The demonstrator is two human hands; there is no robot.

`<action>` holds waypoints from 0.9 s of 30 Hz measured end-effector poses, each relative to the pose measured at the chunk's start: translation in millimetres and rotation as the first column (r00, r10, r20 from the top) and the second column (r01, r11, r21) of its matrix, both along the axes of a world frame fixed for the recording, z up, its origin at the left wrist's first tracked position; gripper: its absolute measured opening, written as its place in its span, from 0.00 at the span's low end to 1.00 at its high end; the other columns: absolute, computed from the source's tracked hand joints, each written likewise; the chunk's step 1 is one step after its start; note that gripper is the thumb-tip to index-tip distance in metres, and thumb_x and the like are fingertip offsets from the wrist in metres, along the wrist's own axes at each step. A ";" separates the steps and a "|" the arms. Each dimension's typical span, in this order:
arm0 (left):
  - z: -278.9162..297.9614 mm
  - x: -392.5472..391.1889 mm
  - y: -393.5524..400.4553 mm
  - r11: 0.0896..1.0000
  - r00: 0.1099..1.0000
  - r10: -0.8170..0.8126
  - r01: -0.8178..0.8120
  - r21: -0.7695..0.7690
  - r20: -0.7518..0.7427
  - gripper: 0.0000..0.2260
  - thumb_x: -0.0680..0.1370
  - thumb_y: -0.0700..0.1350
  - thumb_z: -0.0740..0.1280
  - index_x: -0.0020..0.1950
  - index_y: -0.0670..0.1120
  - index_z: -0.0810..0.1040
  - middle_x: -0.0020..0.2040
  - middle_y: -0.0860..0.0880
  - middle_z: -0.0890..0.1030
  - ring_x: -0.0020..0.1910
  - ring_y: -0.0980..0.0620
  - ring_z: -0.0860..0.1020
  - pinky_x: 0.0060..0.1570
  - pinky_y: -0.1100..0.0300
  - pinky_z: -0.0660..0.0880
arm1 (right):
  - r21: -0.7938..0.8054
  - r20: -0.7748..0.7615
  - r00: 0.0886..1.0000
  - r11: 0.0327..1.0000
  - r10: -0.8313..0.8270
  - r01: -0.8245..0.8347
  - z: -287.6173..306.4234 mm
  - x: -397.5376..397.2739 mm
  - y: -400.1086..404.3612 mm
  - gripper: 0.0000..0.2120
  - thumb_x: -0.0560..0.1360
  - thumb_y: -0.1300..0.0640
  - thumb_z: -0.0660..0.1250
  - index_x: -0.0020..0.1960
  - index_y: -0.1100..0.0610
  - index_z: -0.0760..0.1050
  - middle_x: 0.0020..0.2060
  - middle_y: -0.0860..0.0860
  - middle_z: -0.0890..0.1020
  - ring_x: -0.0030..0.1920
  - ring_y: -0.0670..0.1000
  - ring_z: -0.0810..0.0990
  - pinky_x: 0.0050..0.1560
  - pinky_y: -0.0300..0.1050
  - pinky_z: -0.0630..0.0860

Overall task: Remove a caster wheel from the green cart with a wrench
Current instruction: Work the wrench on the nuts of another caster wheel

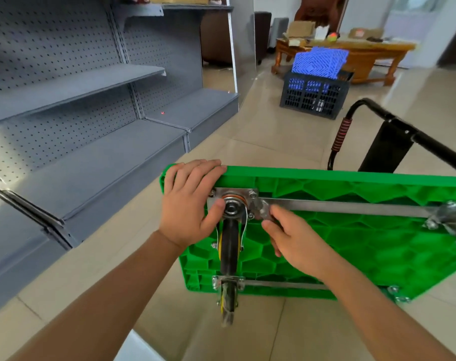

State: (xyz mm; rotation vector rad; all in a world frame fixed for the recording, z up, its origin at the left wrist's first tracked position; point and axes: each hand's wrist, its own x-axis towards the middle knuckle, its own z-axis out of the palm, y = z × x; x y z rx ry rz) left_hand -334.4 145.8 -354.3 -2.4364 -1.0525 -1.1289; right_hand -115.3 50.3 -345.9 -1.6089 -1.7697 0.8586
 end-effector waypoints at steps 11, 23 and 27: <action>-3.4 0.9 -4.3 0.999 0.998 0.009 -0.013 0.053 0.063 0.23 0.80 0.54 0.53 0.68 0.47 0.78 0.65 0.51 0.78 0.60 0.44 0.75 0.61 0.44 0.65 | 0.033 -0.199 0.975 0.993 -0.103 0.112 -3.0 9.1 -8.4 0.28 0.78 0.41 0.56 0.55 0.66 0.75 0.33 0.52 0.68 0.33 0.52 0.64 0.38 0.50 0.62; -0.1 -2.5 -22.8 0.993 0.988 0.119 -0.119 0.002 -0.103 0.23 0.79 0.51 0.58 0.72 0.45 0.73 0.69 0.47 0.74 0.69 0.44 0.71 0.71 0.41 0.62 | 0.216 -0.002 0.997 0.973 -0.082 0.080 -21.7 9.4 -3.1 0.08 0.84 0.57 0.59 0.47 0.49 0.71 0.36 0.50 0.79 0.29 0.46 0.77 0.33 0.39 0.73; -0.5 5.6 -28.5 0.982 0.977 0.185 -0.187 -0.011 -0.104 0.23 0.80 0.50 0.57 0.73 0.45 0.72 0.69 0.47 0.74 0.71 0.43 0.70 0.76 0.41 0.57 | 0.241 -0.100 0.987 0.960 -0.124 0.145 -38.8 0.1 0.1 0.09 0.84 0.57 0.59 0.47 0.47 0.73 0.33 0.50 0.78 0.29 0.46 0.75 0.33 0.42 0.72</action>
